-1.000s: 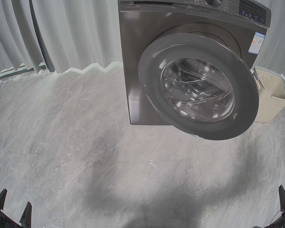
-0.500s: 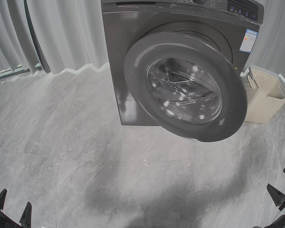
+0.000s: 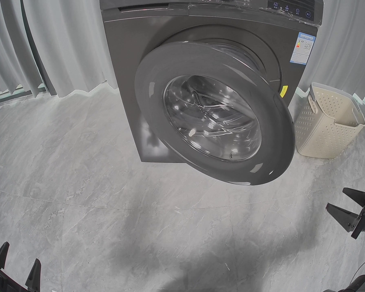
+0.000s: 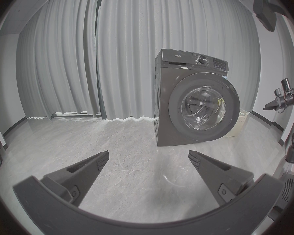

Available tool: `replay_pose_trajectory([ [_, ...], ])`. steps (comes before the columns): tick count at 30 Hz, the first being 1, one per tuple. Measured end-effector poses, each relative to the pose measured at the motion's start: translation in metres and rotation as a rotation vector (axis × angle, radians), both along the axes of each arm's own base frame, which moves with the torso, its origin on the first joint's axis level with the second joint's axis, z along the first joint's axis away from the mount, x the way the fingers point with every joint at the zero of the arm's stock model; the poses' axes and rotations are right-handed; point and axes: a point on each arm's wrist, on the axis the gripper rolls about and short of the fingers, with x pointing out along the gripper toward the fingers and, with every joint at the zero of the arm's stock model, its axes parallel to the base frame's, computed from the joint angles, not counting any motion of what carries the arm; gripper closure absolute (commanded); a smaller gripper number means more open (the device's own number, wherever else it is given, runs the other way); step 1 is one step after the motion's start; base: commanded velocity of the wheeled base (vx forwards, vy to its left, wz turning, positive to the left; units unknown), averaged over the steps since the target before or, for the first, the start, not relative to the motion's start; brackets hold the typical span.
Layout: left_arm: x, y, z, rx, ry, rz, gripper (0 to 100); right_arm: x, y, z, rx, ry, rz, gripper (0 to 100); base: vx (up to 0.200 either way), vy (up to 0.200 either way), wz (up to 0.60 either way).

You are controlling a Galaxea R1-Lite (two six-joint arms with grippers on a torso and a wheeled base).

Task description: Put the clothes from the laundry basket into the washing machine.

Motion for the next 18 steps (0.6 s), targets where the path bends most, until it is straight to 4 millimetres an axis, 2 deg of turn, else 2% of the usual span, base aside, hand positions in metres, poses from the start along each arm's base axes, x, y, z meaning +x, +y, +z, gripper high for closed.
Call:
replay_pose_trajectory([
  [6, 0.0, 0.0, 0.0, -0.003, 0.0, 0.0, 0, 0.016, 0.01, -0.004, 0.014, 0.071, 0.088, 0, 0.2, 0.0, 0.0],
  [14, 0.0, 0.0, 0.0, -0.004, 0.001, -0.001, 0, 0.042, 0.018, 0.001, -0.002, 0.094, 0.096, 0, 0.0, 0.0, 0.0],
  [18, 0.0, 0.0, 0.0, -0.004, 0.002, -0.001, 0, 0.059, 0.02, 0.005, -0.015, 0.103, 0.047, 0, 0.0, 0.0, 0.0],
])
